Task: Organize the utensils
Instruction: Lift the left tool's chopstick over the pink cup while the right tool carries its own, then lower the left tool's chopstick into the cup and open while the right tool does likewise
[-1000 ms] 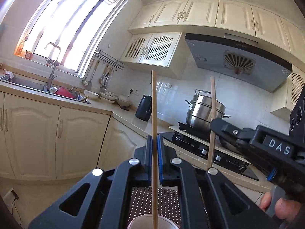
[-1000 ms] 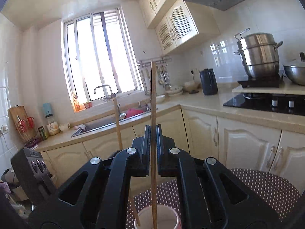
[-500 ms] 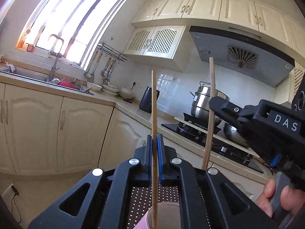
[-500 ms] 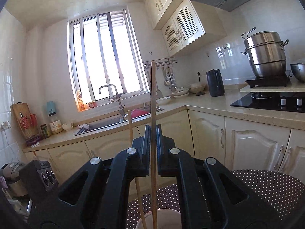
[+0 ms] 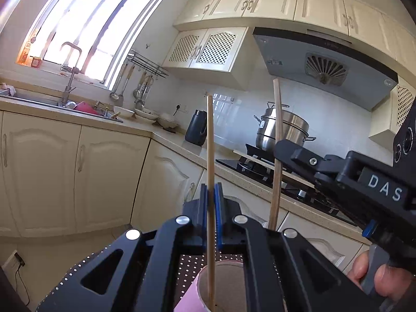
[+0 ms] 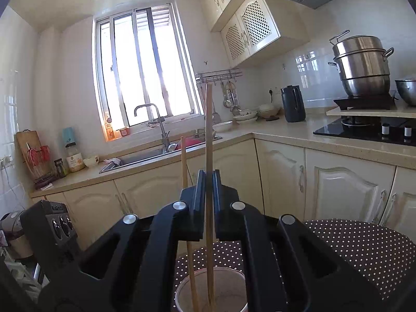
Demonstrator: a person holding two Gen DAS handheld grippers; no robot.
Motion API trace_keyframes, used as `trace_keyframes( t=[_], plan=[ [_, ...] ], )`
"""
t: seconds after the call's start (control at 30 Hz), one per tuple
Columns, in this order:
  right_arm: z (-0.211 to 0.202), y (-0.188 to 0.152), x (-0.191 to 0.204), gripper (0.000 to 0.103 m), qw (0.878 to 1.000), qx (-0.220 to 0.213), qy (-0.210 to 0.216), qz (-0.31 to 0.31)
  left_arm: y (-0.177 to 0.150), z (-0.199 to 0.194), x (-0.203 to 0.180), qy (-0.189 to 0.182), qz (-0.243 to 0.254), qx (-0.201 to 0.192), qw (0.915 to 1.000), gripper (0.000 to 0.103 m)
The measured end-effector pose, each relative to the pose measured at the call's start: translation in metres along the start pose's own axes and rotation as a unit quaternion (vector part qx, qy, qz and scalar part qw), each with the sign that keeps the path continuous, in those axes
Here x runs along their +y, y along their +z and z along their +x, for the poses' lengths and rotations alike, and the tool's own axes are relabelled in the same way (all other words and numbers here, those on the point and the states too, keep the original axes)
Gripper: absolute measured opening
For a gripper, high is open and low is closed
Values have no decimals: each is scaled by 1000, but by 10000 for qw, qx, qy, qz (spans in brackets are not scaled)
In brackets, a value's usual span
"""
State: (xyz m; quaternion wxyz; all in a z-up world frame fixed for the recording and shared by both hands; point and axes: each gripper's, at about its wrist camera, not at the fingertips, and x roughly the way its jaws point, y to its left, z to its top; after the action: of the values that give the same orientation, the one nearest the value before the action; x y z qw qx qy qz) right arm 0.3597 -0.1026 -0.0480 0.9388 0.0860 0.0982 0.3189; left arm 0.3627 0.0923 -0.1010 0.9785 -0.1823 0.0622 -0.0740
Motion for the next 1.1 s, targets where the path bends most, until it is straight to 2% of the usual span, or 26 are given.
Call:
trace_keyframes(
  t=[0.63,1.1],
  plan=[
    [-10,-12,-6,6,9999,106,68,-71,-8,-5,6,-227,-91,71,9997,5],
    [-28,-32,-10,6,9982,578,5,-135,-17,-29,-12,-439,225,375,9981,5]
  ],
)
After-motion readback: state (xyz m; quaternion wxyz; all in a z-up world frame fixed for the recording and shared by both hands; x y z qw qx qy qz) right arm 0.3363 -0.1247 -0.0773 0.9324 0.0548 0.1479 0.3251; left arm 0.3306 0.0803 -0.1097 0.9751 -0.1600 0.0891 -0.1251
